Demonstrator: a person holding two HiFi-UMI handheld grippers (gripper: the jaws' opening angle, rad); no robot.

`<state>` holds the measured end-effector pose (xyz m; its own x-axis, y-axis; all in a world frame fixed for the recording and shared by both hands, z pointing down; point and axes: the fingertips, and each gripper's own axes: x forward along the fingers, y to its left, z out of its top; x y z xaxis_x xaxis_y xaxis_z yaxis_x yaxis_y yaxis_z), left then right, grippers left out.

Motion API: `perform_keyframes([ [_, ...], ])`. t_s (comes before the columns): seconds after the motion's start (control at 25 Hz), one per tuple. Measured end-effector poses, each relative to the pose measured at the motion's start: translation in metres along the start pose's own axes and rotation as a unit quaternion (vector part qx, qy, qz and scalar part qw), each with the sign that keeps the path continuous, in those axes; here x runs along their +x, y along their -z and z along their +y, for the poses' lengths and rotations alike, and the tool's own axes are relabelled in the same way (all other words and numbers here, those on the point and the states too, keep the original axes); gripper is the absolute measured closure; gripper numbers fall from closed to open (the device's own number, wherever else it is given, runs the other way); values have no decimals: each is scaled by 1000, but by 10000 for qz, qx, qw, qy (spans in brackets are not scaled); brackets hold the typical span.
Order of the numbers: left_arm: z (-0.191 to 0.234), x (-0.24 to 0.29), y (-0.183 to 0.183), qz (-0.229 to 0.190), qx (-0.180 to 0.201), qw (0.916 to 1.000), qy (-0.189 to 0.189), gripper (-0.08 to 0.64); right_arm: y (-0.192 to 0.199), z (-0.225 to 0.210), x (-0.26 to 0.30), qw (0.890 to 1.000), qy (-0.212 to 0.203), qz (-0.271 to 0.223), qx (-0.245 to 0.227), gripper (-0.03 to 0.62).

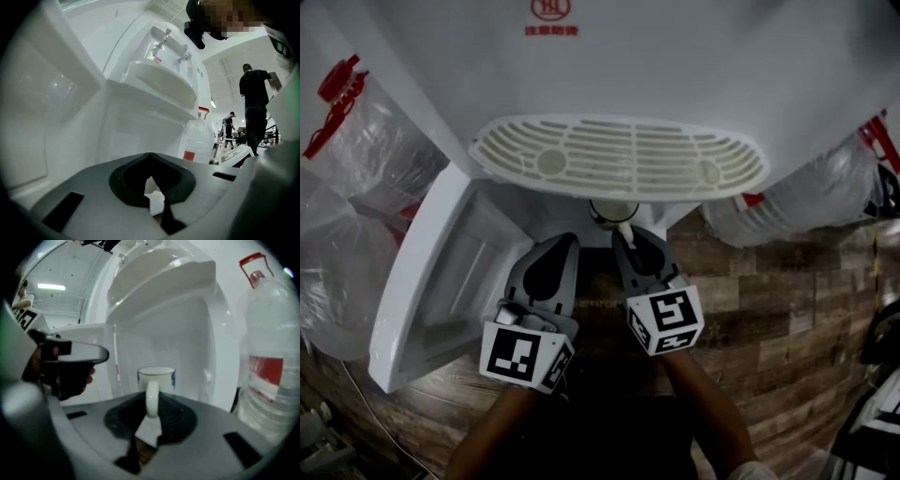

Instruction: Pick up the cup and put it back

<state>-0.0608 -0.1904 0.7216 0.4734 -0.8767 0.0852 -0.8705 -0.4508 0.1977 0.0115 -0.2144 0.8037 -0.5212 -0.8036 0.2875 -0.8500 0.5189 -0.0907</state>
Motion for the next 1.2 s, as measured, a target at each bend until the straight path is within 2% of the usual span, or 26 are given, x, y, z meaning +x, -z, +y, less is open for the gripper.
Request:
perform_keyframes([
  [0.24,-9,-12,-14,130,212,9997,41,552,-24,10,-30,9996,-241,-135,33,517],
  [0.52,-16,-17,-40,159,400,9988,246,554,-48,24,-61,9985,-513,24,-183,517],
  [0.84,-29,-24,-71,165,283,9980,550,553,-83,47,-100,9947,-906,-136,-464,517],
  [1.0,-42,-32,-95,182,303,9970,691,553,-106,56,-121,9936,-1024,-107,-470,517],
  [1.2,-45,-46,-130,230,294,9970,681,553,-135,72,-149,9934,-1091,2,-356,517],
])
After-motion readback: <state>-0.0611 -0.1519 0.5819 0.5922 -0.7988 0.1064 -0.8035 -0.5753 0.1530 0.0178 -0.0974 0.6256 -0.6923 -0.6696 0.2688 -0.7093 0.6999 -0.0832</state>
